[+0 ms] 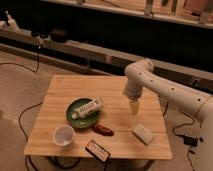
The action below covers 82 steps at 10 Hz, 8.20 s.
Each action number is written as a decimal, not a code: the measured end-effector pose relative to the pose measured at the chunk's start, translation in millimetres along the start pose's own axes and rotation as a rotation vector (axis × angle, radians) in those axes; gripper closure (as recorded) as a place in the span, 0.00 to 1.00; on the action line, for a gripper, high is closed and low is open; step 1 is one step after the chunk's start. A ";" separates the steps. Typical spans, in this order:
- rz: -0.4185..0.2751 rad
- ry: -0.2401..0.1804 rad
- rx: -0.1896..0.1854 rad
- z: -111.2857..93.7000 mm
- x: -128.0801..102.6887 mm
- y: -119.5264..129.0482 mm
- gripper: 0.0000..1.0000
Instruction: Place the pepper on the white sponge
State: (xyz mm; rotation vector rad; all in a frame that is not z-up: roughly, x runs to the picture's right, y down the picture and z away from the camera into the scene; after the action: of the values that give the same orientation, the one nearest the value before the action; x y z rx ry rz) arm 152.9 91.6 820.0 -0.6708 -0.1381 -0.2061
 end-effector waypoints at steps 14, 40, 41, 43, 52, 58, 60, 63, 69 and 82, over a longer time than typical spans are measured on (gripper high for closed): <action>0.000 0.000 0.000 0.0 0.2 0.1 0.20; 0.017 -0.137 0.035 74.7 -165.5 51.8 0.20; 0.028 -0.139 0.031 76.8 -167.1 52.8 0.20; 0.051 -0.147 0.019 82.8 -171.6 55.3 0.20; 0.118 -0.071 0.056 55.9 -148.1 54.5 0.20; 0.116 -0.122 0.025 69.1 -150.0 68.8 0.20; 0.114 -0.148 0.015 83.2 -145.8 67.5 0.20; 0.089 -0.185 0.018 97.9 -147.0 59.7 0.20; -0.022 -0.212 0.030 101.8 -165.0 51.5 0.58; 0.332 -0.180 0.121 33.4 8.6 46.5 0.70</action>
State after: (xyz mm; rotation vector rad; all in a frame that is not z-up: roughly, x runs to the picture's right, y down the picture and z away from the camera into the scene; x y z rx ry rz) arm 170.1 146.9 819.6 -0.5816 -0.2078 0.1808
